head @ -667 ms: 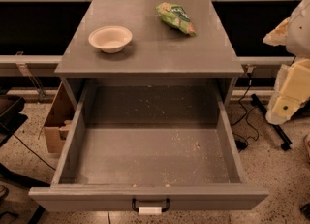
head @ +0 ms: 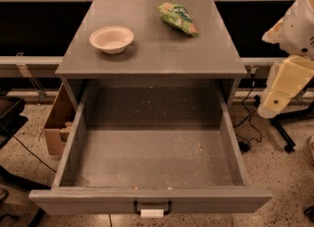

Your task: Place green rice chip bag into top drawer

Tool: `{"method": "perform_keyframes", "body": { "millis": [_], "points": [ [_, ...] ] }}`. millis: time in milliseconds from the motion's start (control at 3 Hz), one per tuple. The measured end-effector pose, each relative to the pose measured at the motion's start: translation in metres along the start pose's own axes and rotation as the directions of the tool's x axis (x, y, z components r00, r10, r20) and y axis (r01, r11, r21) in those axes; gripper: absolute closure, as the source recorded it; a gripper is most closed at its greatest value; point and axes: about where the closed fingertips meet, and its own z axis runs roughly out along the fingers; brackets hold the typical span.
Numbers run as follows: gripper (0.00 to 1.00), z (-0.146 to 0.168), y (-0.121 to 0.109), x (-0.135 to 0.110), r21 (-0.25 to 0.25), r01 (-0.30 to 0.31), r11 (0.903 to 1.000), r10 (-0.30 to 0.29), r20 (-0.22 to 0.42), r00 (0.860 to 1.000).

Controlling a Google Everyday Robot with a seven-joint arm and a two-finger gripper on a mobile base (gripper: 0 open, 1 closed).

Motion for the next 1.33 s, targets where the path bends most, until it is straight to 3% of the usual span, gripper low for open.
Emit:
{"method": "perform_keyframes", "body": {
  "millis": [333, 667, 1000, 1333],
  "points": [
    [0.0, 0.027, -0.058, -0.027, 0.134, -0.075, 0.9882, 0.067, 0.061, 0.996],
    [0.0, 0.036, -0.113, -0.058, 0.255, -0.134, 0.9575, 0.097, 0.154, 0.983],
    [0.0, 0.035, -0.177, -0.122, 0.392, -0.24, 0.888, 0.121, 0.305, 0.945],
    [0.0, 0.035, -0.177, -0.122, 0.392, -0.24, 0.888, 0.121, 0.305, 0.945]
  ]
}}
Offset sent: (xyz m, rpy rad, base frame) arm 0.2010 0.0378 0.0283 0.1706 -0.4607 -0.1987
